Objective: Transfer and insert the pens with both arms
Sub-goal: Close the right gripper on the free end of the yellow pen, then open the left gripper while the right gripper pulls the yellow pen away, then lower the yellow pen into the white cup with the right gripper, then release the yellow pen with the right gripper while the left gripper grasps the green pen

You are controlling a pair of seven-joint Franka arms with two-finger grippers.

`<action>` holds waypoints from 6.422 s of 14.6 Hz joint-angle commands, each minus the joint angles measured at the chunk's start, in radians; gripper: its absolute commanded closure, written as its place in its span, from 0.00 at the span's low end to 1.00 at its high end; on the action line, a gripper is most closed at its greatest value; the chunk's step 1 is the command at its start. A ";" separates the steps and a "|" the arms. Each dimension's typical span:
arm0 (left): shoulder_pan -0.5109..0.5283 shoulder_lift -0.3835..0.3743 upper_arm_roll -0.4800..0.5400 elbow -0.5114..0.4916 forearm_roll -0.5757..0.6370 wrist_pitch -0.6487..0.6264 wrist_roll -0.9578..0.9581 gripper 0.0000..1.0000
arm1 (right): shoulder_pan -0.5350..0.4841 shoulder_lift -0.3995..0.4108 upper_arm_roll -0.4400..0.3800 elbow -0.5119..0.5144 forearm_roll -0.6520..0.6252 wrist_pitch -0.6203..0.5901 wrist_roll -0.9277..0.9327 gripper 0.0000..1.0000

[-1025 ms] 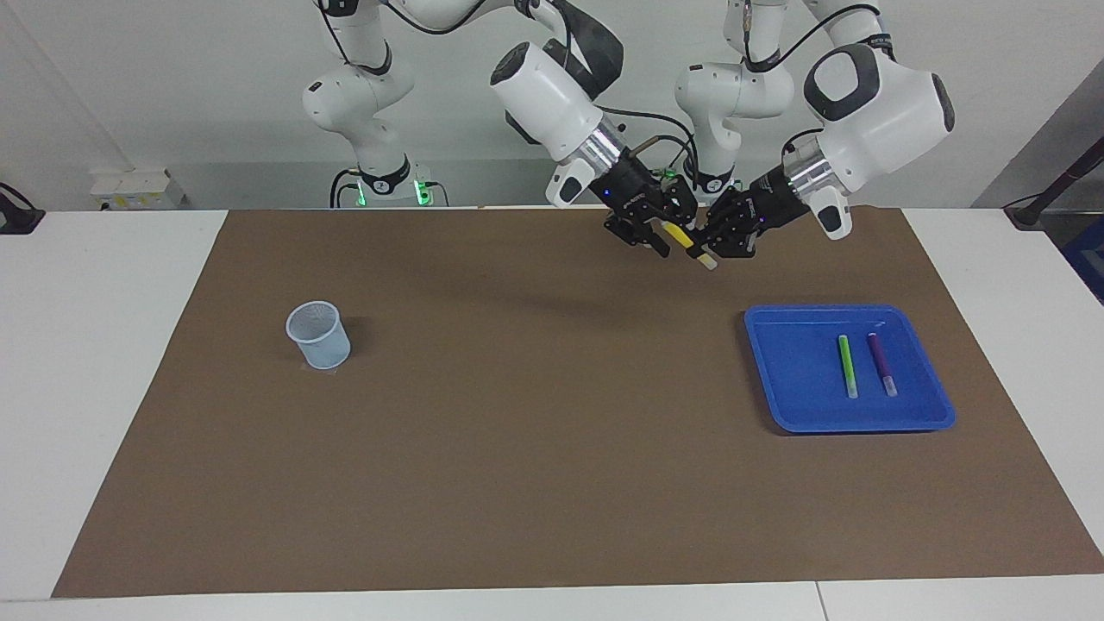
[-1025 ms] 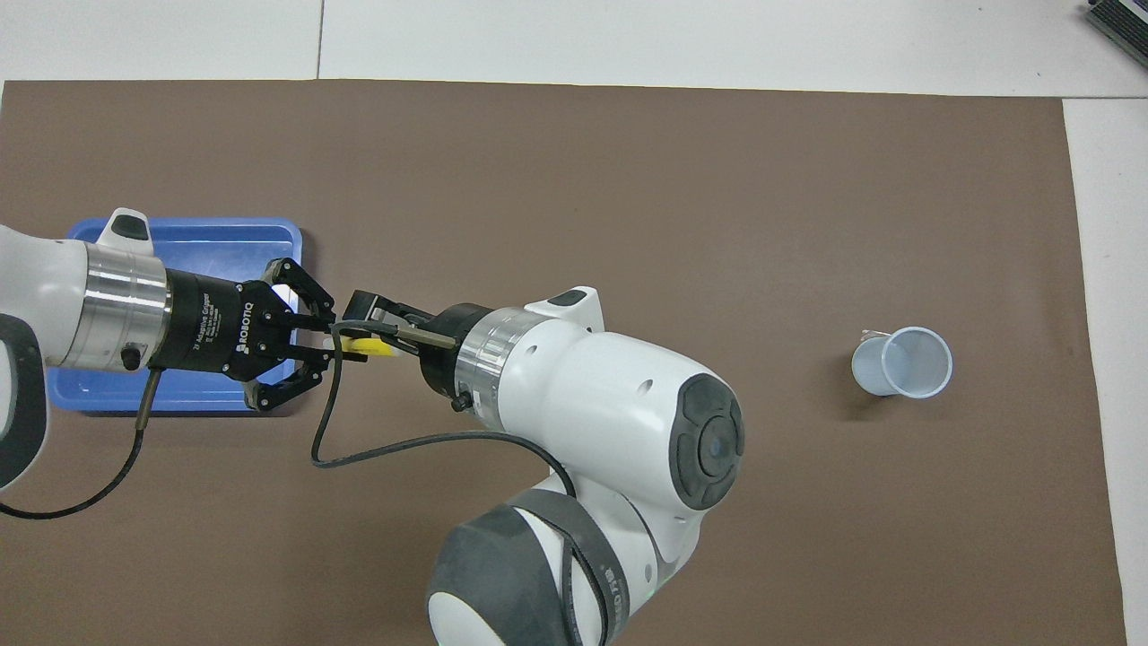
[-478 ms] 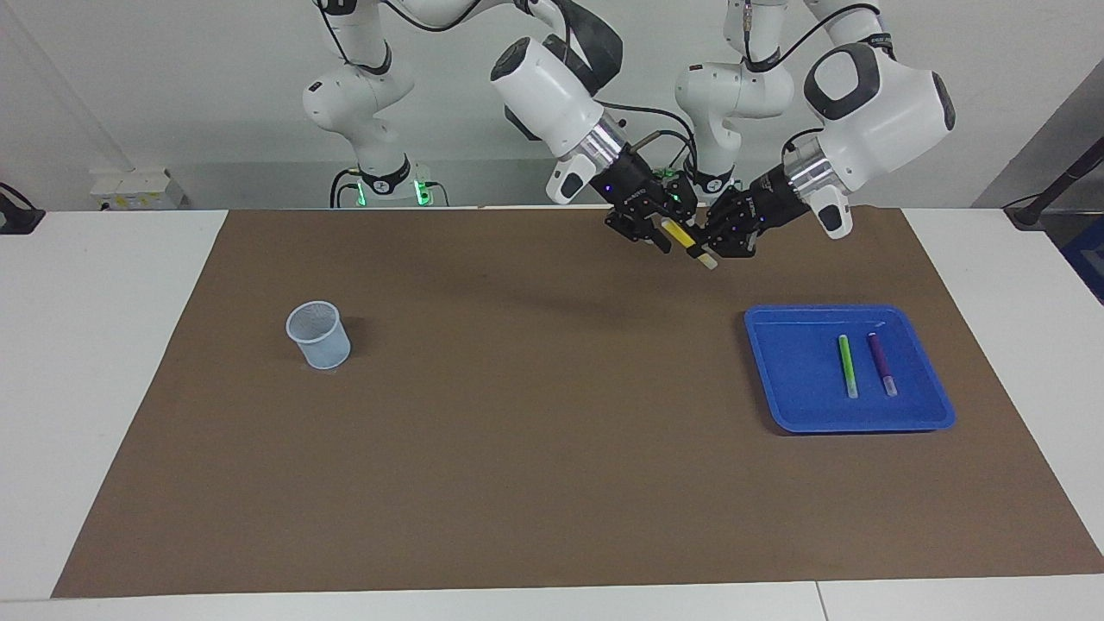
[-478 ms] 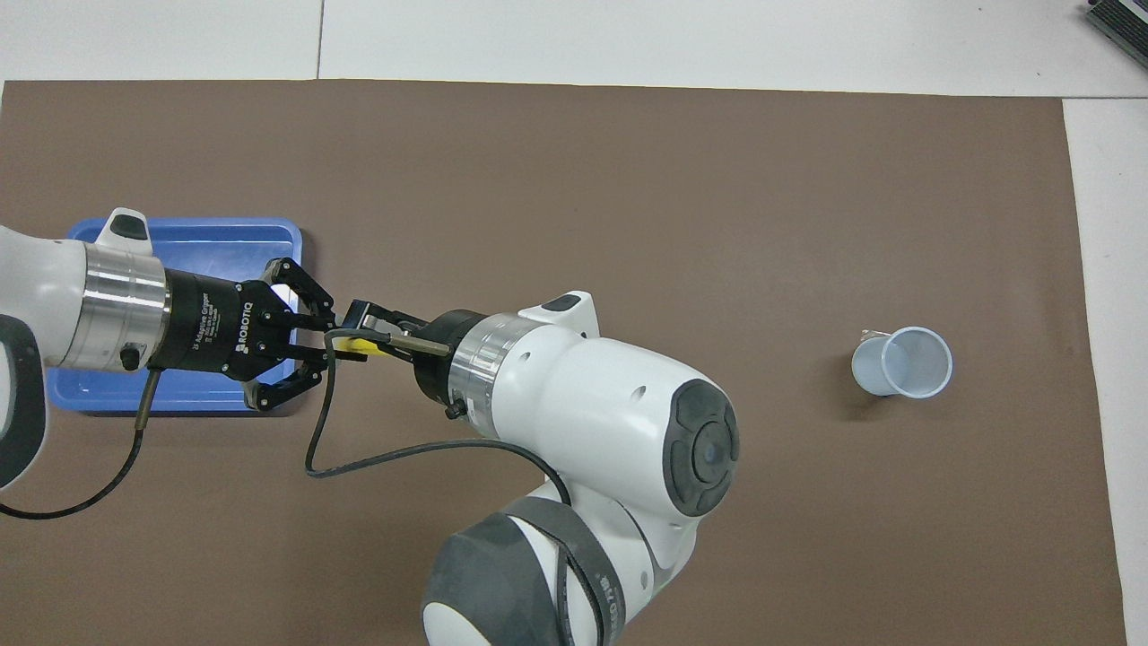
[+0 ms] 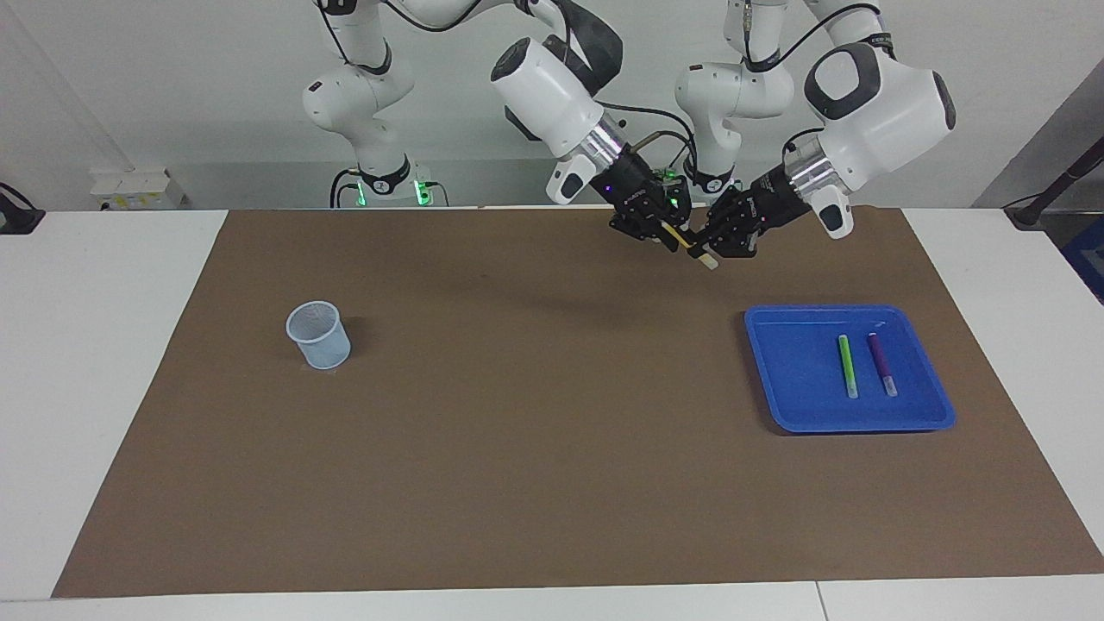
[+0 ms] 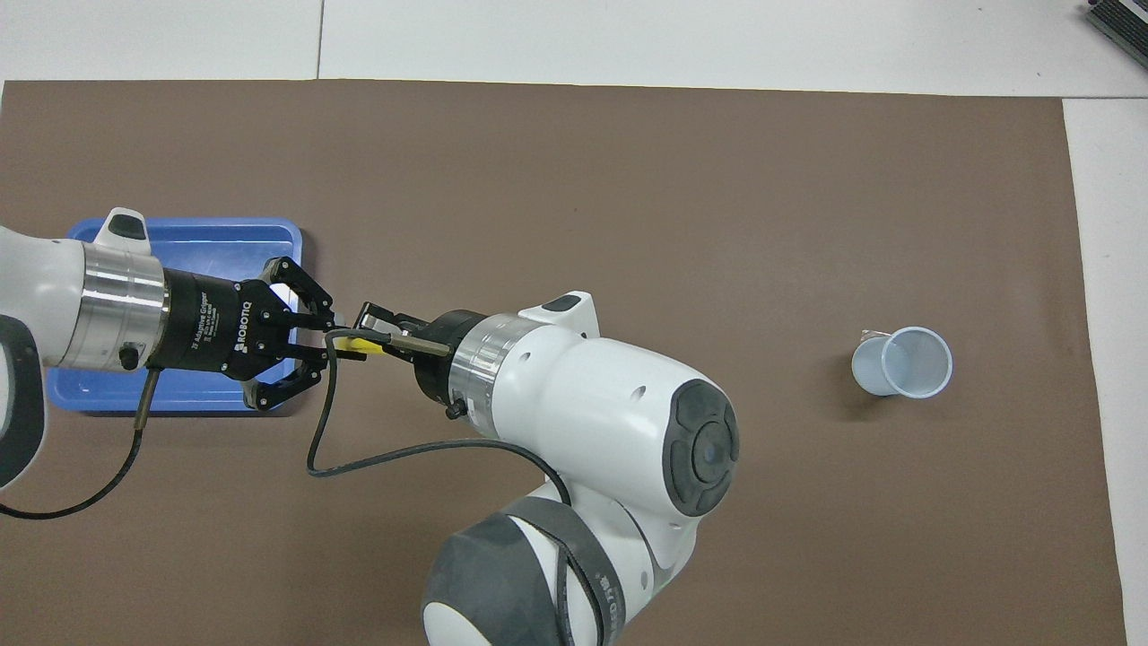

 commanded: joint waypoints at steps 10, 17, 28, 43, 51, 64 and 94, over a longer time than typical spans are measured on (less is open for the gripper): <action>-0.016 -0.036 0.010 -0.035 -0.018 0.023 -0.021 1.00 | 0.002 -0.025 0.006 -0.027 -0.017 -0.001 0.014 0.82; -0.016 -0.036 0.010 -0.034 -0.018 0.023 -0.031 1.00 | -0.007 -0.025 0.007 -0.027 -0.017 -0.001 0.006 1.00; -0.016 -0.056 0.012 -0.040 -0.002 0.051 -0.018 0.39 | -0.091 -0.061 0.000 -0.039 -0.020 -0.163 -0.203 1.00; 0.129 -0.055 0.015 -0.038 0.623 -0.003 1.252 0.44 | -0.671 -0.252 0.000 -0.091 -0.683 -0.877 -1.045 1.00; 0.241 0.031 0.015 -0.040 0.688 0.121 1.551 0.43 | -0.833 -0.312 0.000 -0.271 -0.682 -0.721 -1.123 1.00; 0.297 0.292 0.013 -0.073 0.688 0.489 1.659 0.44 | -0.882 -0.302 0.000 -0.417 -0.662 -0.618 -1.052 0.57; 0.281 0.403 0.010 0.106 0.674 0.329 1.504 1.00 | -0.417 -0.273 0.012 -0.188 0.030 -0.359 -0.360 0.31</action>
